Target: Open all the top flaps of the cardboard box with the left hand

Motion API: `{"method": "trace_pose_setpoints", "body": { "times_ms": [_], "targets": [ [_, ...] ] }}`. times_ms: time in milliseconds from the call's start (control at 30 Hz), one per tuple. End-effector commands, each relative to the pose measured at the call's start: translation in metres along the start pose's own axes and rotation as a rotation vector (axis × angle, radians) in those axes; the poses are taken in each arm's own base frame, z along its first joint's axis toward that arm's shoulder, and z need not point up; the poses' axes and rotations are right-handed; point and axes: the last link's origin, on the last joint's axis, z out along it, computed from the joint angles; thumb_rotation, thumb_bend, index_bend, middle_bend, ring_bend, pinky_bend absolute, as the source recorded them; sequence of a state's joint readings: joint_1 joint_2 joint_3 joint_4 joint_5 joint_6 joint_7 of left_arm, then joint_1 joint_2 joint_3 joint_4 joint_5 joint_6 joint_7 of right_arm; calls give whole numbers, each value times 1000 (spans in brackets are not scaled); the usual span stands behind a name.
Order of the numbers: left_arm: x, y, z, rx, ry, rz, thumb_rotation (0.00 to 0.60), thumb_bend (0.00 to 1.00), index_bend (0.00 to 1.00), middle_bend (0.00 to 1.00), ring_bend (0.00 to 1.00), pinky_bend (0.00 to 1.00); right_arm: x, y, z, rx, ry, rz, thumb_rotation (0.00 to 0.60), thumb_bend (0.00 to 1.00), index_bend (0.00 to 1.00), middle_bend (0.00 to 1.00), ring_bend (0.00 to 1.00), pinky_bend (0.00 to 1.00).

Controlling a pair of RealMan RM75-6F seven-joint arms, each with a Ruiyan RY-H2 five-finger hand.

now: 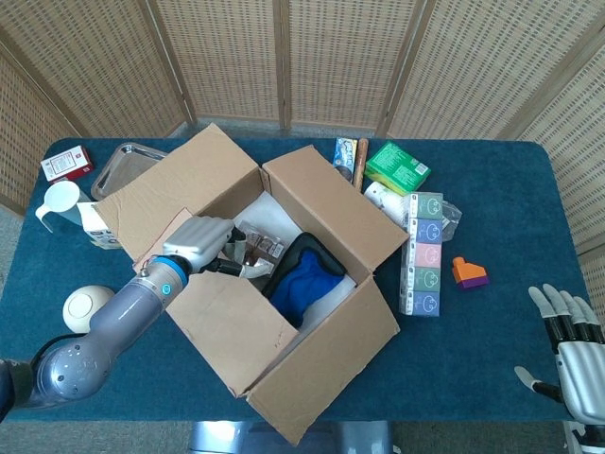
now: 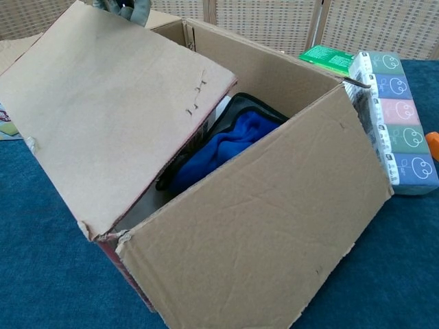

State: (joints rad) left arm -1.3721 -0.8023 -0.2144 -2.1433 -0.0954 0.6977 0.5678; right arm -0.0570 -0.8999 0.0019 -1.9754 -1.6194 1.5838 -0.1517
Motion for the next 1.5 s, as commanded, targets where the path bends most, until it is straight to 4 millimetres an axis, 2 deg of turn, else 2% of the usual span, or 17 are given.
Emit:
{"method": "trace_pose_setpoints", "body": {
  "times_ms": [33,433,767,1200,1500],
  "targets": [
    [4,-4,-6,-10,-15,-30,196,0,580,664,427,381,0,0,0,-1,0,-1,600,0,0,0,0,0],
    [20,-18,-28,-28,-12,-76,197,0,580,663,428,382,-3,-2,1,-2,-5,-15,600,0,0,0,0,0],
    [29,-22,-42,-50,-15,-91,197,0,580,663,428,383,-4,-4,1,-4,0,-24,600,0,0,0,0,0],
    [32,-27,-63,-73,-51,-124,195,0,580,663,428,384,-4,-5,0,-2,6,-28,600,0,0,0,0,0],
    [40,-37,-75,-57,-51,-133,194,0,584,665,430,384,-6,-6,0,0,4,-37,600,0,0,0,0,0]
  ]
}}
